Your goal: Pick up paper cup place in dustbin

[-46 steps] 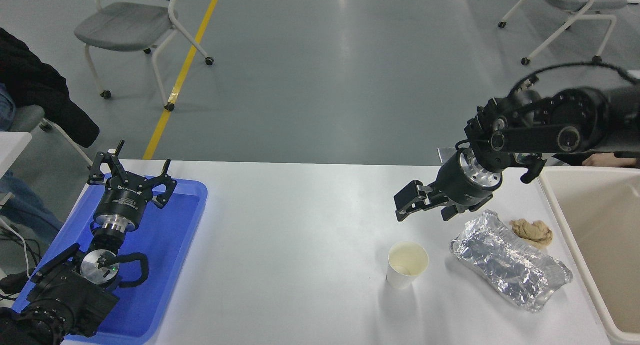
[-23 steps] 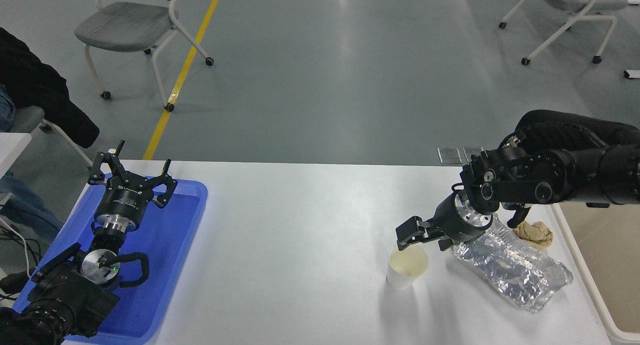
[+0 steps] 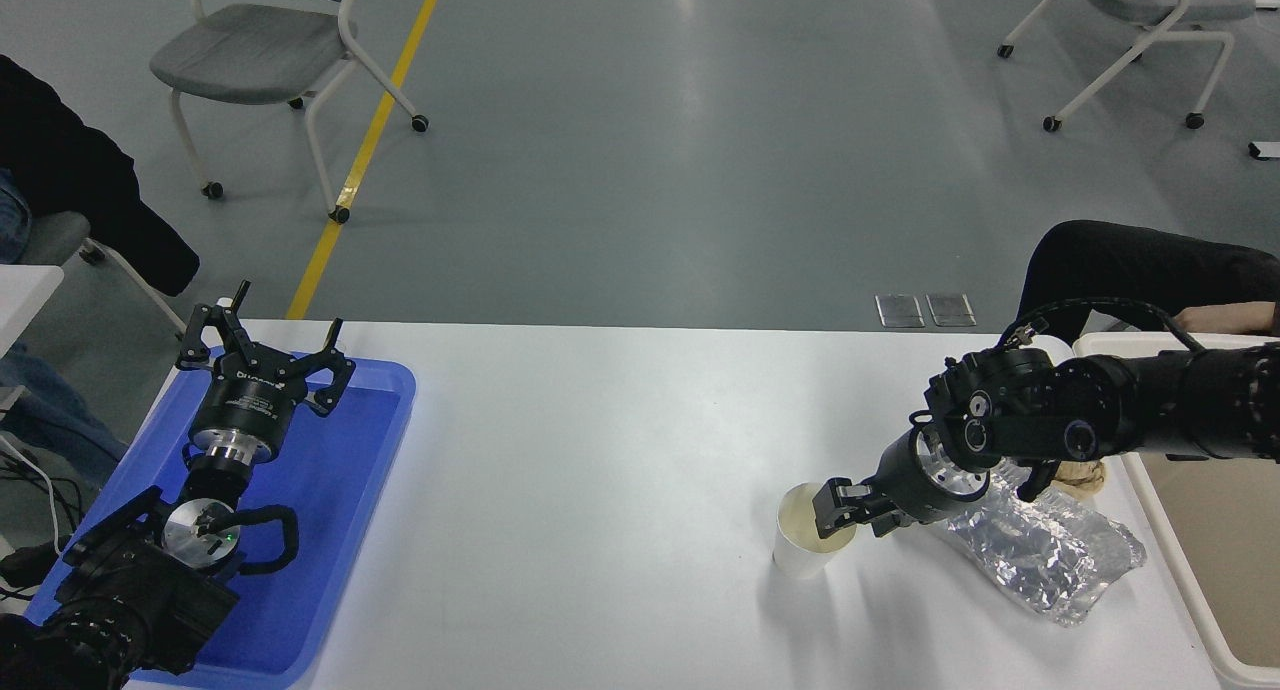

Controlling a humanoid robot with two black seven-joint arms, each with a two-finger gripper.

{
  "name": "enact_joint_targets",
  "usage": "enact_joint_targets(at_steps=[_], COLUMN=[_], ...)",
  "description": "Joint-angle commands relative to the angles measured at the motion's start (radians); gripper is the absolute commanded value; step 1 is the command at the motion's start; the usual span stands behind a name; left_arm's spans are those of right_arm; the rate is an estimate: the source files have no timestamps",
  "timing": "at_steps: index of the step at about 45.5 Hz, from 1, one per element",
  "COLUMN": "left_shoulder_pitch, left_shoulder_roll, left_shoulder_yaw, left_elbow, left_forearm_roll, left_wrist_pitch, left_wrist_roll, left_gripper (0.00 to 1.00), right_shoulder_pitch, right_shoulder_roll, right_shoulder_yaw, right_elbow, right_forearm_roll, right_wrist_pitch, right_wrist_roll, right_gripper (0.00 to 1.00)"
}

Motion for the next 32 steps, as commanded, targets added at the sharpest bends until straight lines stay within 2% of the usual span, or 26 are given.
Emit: enact_joint_targets(at_steps=[1,18,21,25,32], left_shoulder_pitch=[-0.001,0.0,0.0,0.0,0.0], left_shoulder_roll=[0.0,0.0,0.0,0.0,0.0], left_shoulder_yaw=[0.0,0.0,0.0,0.0,0.0], left_elbow=[-0.001,-0.001,-0.001,0.002,-0.001], left_forearm_roll=[0.0,0.0,0.0,0.0,0.0], left_wrist_pitch=[0.0,0.0,0.0,0.0,0.0], left_wrist_roll=[0.0,0.0,0.0,0.0,0.0], left_gripper=[1.0,1.0,1.0,1.0,1.0], right_shoulder_pitch=[0.003,0.16,0.242,0.448,0.727], right_shoulder_roll=[-0.002,-0.025,-0.037,-0.071,-0.078], right_shoulder_yaw=[-0.003,-0.064,-0.098,-0.185,-0.283], right_elbow=[-0.004,0.088,0.146,0.263,0.43], right_forearm_roll=[-0.006,0.014,0.029,0.107,0.146], right_wrist_pitch=[0.0,0.01,0.022,0.059,0.1], right_wrist_roll=[0.001,-0.002,-0.002,-0.006,-0.011], right_gripper=[0.0,0.0,0.0,0.0,0.0])
